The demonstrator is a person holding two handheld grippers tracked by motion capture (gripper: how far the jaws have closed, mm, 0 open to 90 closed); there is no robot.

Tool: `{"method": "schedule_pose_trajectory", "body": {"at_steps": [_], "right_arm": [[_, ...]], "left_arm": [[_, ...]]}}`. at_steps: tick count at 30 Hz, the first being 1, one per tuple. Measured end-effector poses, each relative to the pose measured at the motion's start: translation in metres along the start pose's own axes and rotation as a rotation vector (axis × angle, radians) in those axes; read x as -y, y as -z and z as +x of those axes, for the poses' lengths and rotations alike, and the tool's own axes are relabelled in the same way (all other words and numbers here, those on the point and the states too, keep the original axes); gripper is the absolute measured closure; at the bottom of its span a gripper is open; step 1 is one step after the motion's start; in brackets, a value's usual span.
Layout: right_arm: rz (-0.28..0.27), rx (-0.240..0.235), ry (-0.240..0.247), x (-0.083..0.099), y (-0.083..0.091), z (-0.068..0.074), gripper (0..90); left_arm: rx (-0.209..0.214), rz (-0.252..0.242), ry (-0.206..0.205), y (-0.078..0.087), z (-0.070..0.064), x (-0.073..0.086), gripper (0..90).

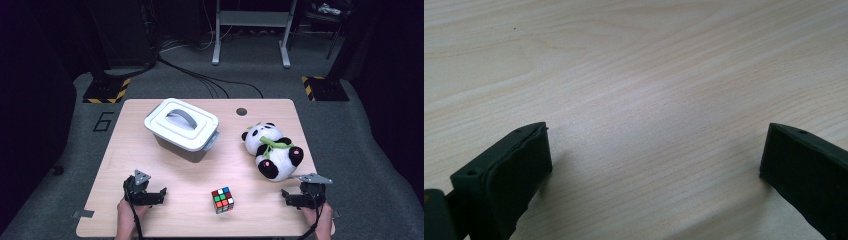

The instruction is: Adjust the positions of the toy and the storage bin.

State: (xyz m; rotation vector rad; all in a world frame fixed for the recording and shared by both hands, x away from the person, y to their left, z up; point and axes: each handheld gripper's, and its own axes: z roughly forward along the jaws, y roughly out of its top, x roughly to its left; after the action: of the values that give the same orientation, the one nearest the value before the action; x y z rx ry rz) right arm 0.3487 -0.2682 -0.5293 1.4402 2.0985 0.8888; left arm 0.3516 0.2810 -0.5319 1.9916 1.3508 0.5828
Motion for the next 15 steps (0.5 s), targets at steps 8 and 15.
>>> {"method": "schedule_pose_trajectory", "body": {"at_steps": [8, 15], "right_arm": [[-0.001, 0.001, -0.008, -0.0001, -0.0001, 0.0005, 0.0], [-0.001, 0.002, -0.008, -0.0002, -0.0001, 0.0006, 0.0]], "left_arm": [[-0.001, 0.001, 0.0, 0.0003, -0.0005, 0.0001, 0.1], [0.008, 0.01, -0.015, 0.0008, -0.0002, -0.0002, 0.0]]}}
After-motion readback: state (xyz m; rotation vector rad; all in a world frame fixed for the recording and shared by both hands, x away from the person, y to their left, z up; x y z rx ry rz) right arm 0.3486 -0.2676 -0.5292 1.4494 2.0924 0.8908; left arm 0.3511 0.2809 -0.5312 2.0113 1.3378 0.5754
